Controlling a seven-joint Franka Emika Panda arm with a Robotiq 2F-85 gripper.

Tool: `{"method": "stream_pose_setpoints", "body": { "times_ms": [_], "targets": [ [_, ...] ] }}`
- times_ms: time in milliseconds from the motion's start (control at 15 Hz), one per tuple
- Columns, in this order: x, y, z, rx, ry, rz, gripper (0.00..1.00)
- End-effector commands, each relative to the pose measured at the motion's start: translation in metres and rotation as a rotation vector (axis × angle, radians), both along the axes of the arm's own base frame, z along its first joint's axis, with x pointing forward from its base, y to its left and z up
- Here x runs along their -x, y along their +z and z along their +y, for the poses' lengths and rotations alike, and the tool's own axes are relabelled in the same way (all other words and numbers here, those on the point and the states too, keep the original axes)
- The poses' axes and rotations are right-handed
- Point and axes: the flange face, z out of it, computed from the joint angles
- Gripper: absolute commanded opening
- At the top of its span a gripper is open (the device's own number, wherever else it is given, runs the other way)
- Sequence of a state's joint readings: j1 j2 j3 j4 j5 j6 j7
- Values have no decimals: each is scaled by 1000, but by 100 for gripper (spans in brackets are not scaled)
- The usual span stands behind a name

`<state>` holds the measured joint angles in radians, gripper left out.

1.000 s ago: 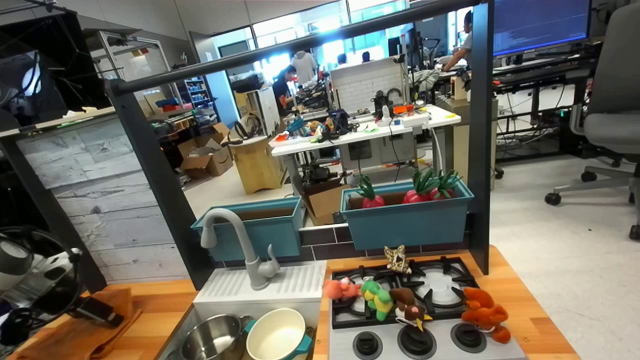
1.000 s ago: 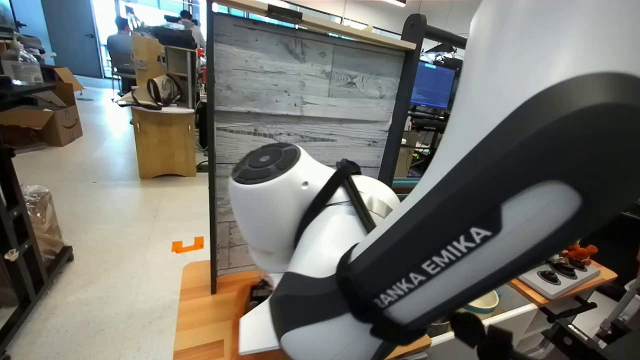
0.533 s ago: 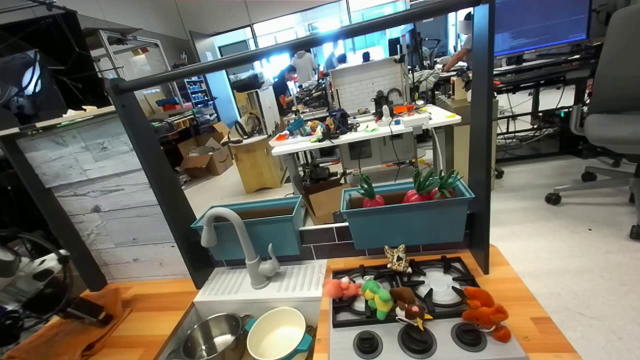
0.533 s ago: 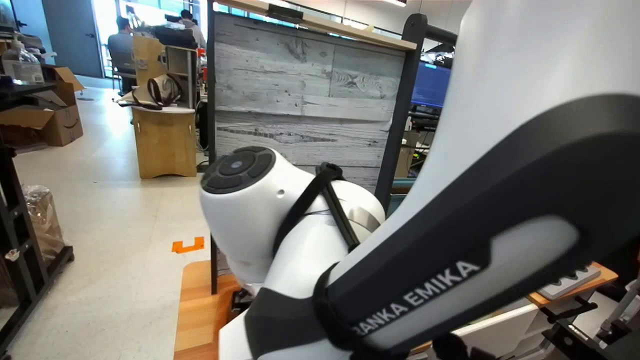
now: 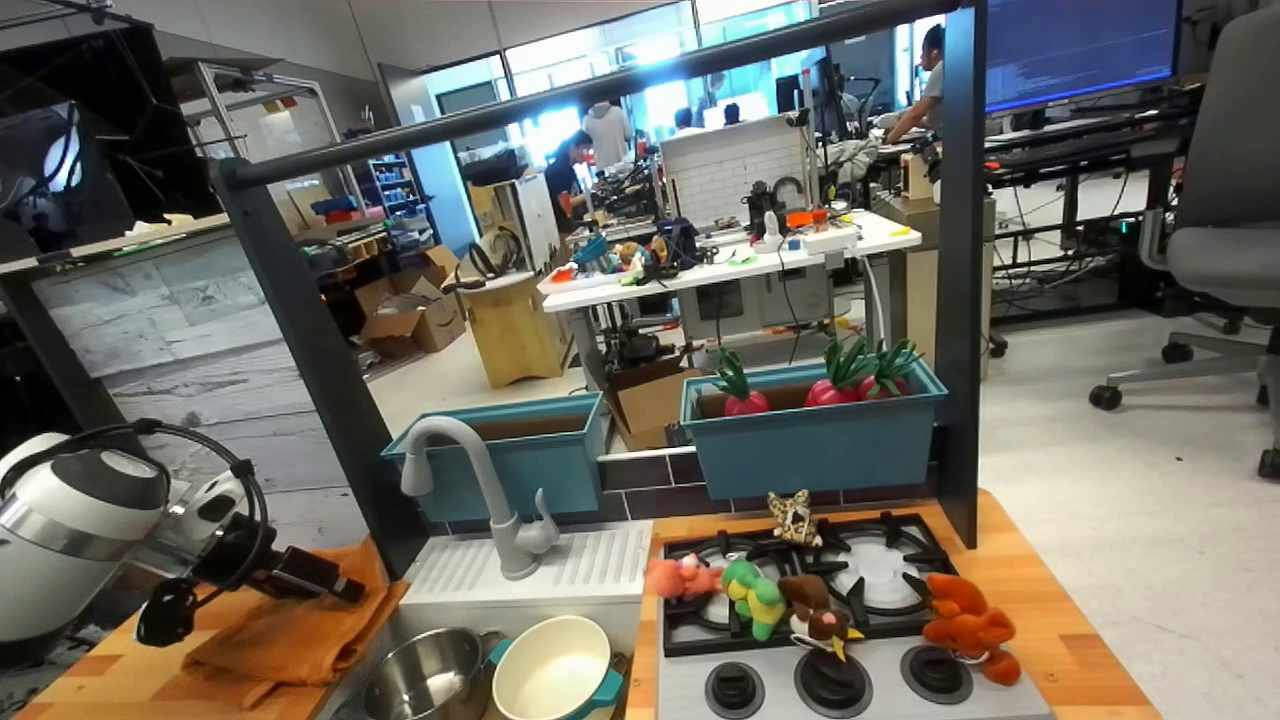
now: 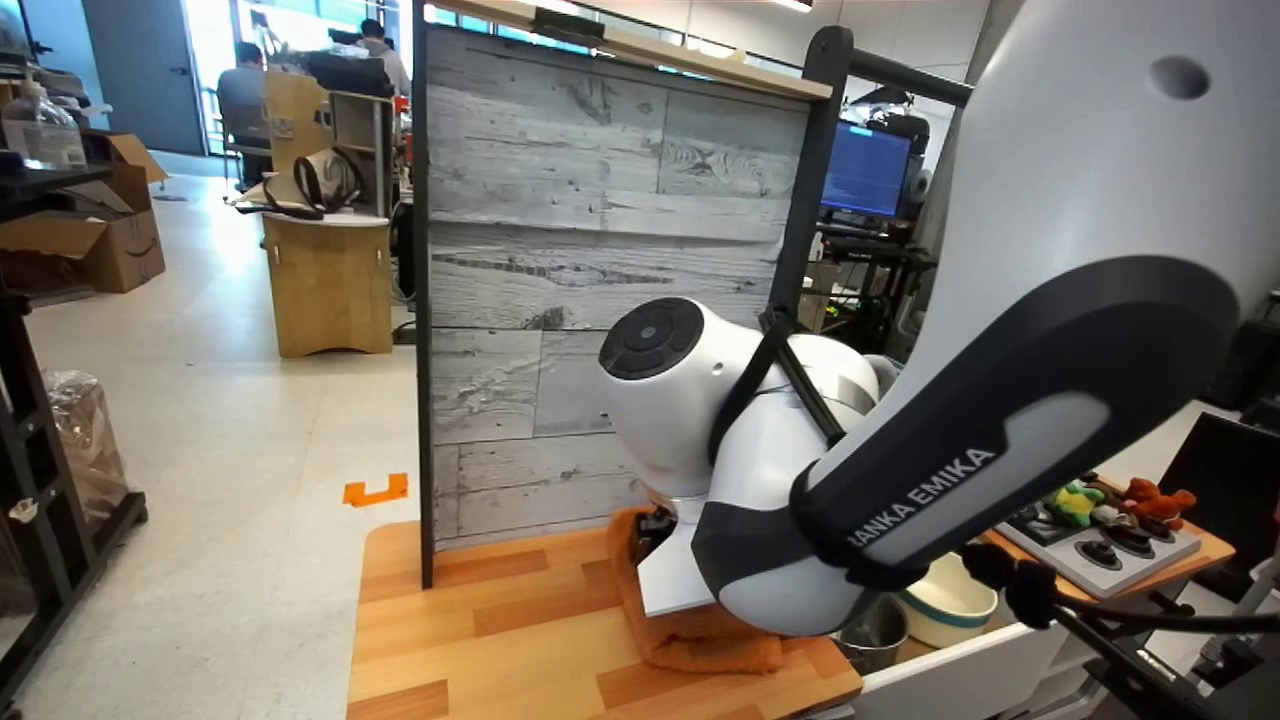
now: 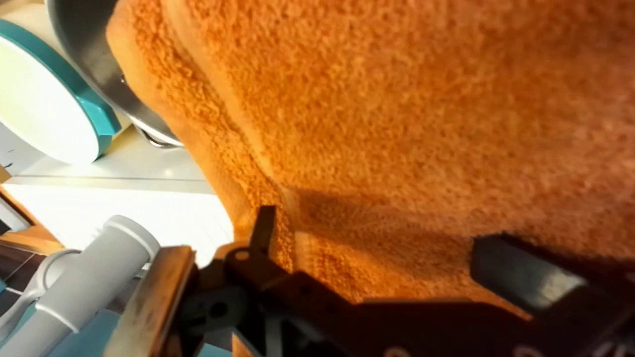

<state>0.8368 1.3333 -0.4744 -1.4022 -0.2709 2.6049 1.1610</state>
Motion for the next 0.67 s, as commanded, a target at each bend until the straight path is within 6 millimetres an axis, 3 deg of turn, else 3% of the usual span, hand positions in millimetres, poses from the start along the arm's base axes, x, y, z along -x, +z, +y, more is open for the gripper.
{"method": "stream_pose_setpoints", "body": {
  "times_ms": [0,267,333,467,600],
  "targets": [
    [9,-14,59,-112,57,-35,100],
    [31,-1,156,-290,101,-58,100],
    [34,0,169,-319,116,-64,100],
    [33,-2,171,-326,130,-70,100],
    [22,-10,138,-281,98,-74,100]
  ]
}}
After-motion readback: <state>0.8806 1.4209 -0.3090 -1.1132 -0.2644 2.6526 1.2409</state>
